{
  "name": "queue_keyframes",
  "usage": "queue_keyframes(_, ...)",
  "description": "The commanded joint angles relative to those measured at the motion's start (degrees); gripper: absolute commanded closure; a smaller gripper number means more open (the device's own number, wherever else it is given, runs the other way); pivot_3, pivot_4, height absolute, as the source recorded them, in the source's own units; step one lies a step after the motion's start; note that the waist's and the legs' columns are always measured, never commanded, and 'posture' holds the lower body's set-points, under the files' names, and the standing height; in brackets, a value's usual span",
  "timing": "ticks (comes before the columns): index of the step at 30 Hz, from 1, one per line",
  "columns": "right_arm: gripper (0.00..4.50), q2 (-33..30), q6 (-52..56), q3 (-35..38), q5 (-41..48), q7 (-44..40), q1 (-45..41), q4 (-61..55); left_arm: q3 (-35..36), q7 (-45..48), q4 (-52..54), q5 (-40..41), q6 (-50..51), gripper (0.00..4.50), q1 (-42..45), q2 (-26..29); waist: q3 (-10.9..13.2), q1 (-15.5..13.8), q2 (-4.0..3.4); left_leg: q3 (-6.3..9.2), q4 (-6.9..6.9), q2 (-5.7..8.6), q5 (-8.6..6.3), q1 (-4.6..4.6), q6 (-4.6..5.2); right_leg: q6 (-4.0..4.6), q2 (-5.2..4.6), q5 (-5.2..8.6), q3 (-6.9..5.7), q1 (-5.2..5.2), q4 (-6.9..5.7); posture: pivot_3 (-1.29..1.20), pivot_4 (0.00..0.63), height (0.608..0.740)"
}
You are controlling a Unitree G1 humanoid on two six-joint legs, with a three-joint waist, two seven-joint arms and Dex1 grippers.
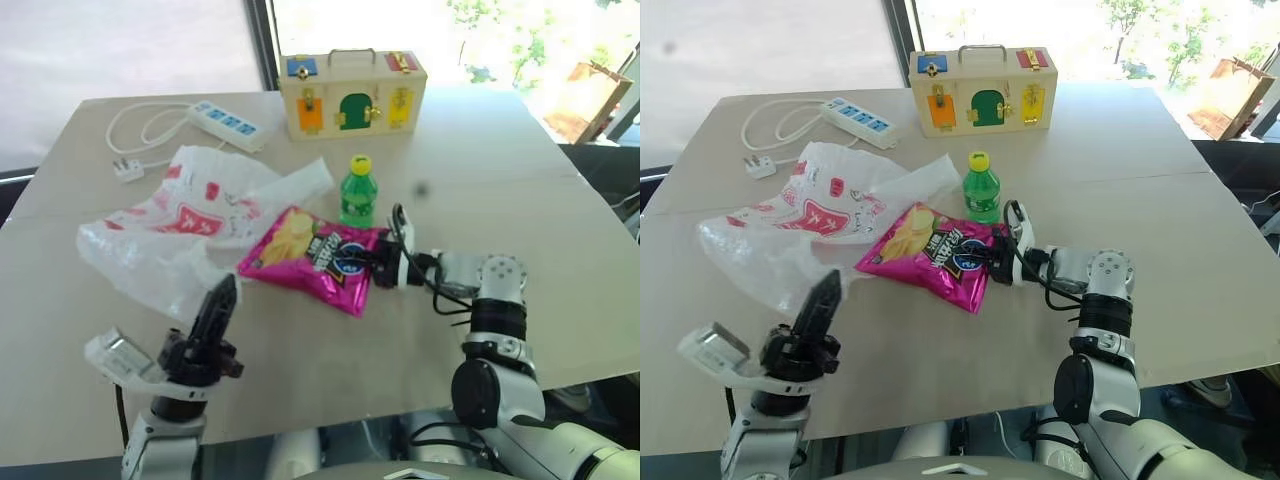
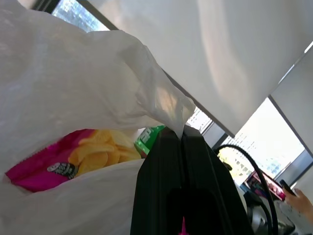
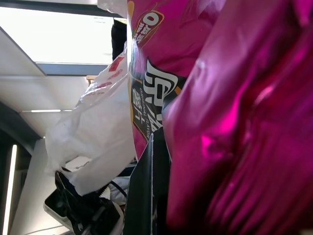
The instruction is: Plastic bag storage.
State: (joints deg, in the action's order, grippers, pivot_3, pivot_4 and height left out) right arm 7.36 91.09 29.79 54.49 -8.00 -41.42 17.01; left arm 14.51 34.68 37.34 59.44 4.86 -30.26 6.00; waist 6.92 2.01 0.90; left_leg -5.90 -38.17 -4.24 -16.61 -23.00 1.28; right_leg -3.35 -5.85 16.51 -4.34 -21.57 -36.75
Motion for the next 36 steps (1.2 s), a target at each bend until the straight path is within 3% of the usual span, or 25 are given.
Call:
queue_keyframes(1, 4.49, 0.8, 1.4, 0.2, 2.8, -0.8, 1.5, -2.1, 1.6, -1.1, 2.4, 2.5, -1.7, 4.50, 0.1, -0.8, 0.0, 0.0, 0.01, 0.00, 0.00, 0.00, 0.00, 0.00, 0.00, 0.00, 0.00, 0.00, 0.00, 0.00, 0.00, 0.00, 0.150, 0.740)
queue_keyframes(10, 4.49, 0.8, 1.0, 0.6, 2.7, -0.5, 1.5, -2.8, -1.4, 1.1, 3.1, 2.0, -0.2, 4.50, -1.8, 0.0, 0.0, 0.0, 0.01, -0.01, 0.00, 0.01, 0.00, 0.00, 0.01, 0.00, 0.01, 0.00, 0.01, 0.00, 0.02, 0.00, 0.150, 0.740)
queue_keyframes(23, 4.49, 5.8, -9.9, -4.7, 1.3, -2.0, -8.0, 8.1, -5.8, 8.0, 1.9, -2.9, 0.0, 4.50, -7.7, 3.7, 0.0, 0.2, -0.05, -0.05, 0.01, 0.00, 0.00, -0.01, 0.01, 0.00, 0.02, 0.00, 0.04, -0.04, 0.02, 0.00, 0.150, 0.740)
queue_keyframes(36, 4.49, 9.0, -20.3, -9.8, 5.5, -12.4, -16.7, 18.5, -8.5, 11.7, -2.9, -9.7, -0.1, 4.50, -4.6, 6.5, 0.1, 0.3, -0.09, -0.08, 0.01, -0.01, 0.00, -0.01, 0.00, 0.00, 0.02, 0.00, 0.05, -0.05, 0.01, 0.00, 0.150, 0.740)
